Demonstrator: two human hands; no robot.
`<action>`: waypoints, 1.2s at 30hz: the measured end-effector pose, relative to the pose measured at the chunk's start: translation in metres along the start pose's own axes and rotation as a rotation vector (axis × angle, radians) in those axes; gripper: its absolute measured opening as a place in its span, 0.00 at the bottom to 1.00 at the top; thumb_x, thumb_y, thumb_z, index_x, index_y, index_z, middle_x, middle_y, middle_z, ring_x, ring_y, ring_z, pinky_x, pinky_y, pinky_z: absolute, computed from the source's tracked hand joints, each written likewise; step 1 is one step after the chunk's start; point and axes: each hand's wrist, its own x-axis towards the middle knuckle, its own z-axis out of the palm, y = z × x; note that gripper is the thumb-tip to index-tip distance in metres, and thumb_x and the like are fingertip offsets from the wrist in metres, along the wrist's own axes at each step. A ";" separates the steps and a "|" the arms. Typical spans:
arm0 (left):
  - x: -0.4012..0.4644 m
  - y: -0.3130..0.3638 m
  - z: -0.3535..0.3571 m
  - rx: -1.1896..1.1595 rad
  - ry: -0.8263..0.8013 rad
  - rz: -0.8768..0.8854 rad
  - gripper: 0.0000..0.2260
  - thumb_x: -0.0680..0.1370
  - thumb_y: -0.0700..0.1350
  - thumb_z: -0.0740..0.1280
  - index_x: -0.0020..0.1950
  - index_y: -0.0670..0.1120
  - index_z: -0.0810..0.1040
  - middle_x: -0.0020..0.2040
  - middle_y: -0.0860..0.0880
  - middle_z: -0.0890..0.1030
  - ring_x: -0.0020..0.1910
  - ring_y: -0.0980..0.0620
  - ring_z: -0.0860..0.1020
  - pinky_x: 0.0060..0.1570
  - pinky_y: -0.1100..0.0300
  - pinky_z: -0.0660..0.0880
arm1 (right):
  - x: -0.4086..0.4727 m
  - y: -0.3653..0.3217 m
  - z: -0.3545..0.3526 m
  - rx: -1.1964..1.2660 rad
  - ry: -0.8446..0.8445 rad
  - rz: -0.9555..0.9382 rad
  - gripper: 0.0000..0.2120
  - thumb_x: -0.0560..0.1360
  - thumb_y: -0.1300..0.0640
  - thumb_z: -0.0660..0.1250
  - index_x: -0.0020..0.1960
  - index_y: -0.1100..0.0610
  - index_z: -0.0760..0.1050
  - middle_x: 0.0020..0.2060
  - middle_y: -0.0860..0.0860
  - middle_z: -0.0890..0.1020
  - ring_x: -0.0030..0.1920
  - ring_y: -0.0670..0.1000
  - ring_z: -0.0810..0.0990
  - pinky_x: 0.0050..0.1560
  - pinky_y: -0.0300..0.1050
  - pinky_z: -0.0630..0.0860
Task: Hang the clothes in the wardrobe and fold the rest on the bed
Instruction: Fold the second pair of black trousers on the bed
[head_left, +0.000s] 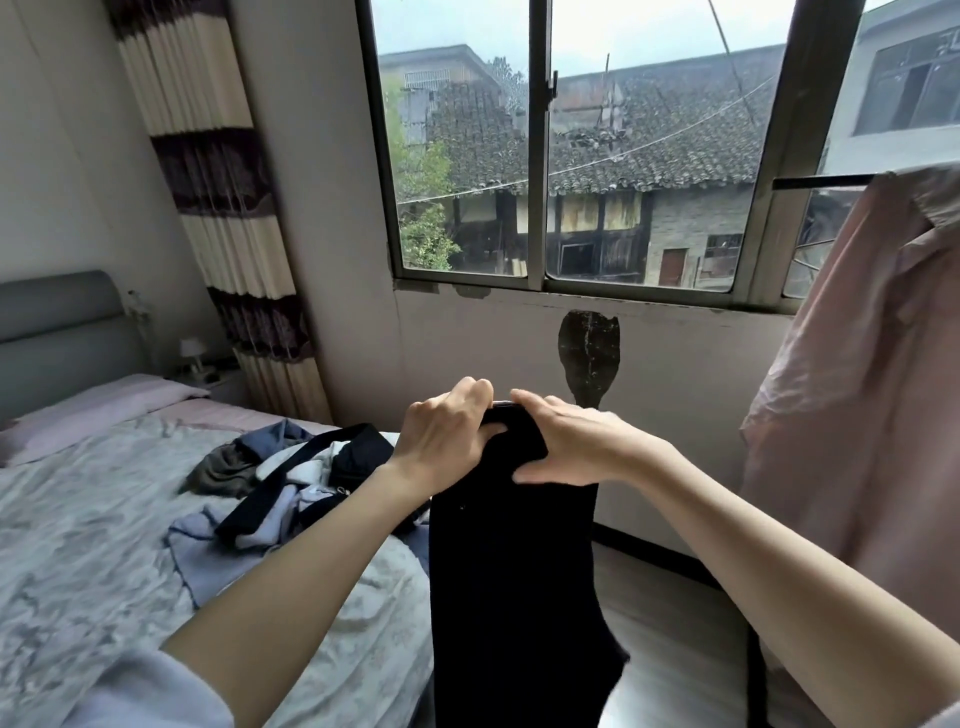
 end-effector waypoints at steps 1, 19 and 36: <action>0.004 0.003 0.001 -0.002 0.005 0.004 0.14 0.77 0.52 0.65 0.52 0.42 0.71 0.48 0.45 0.75 0.44 0.39 0.77 0.37 0.52 0.66 | 0.004 0.005 0.003 -0.046 0.083 0.065 0.29 0.72 0.44 0.65 0.69 0.52 0.61 0.63 0.51 0.72 0.60 0.57 0.74 0.47 0.47 0.66; 0.018 -0.109 -0.092 -0.291 0.267 -0.588 0.09 0.74 0.50 0.70 0.49 0.48 0.83 0.45 0.48 0.84 0.48 0.47 0.81 0.46 0.55 0.75 | 0.128 -0.118 -0.019 0.361 0.977 -0.363 0.16 0.72 0.61 0.66 0.59 0.55 0.79 0.57 0.54 0.78 0.63 0.60 0.70 0.66 0.66 0.59; -0.296 -0.547 -0.140 0.098 0.225 -1.398 0.11 0.78 0.51 0.64 0.56 0.46 0.78 0.48 0.43 0.81 0.48 0.40 0.77 0.46 0.50 0.74 | 0.289 -0.505 0.301 0.458 -0.139 -0.624 0.24 0.79 0.59 0.56 0.74 0.54 0.61 0.66 0.54 0.69 0.66 0.59 0.67 0.63 0.49 0.67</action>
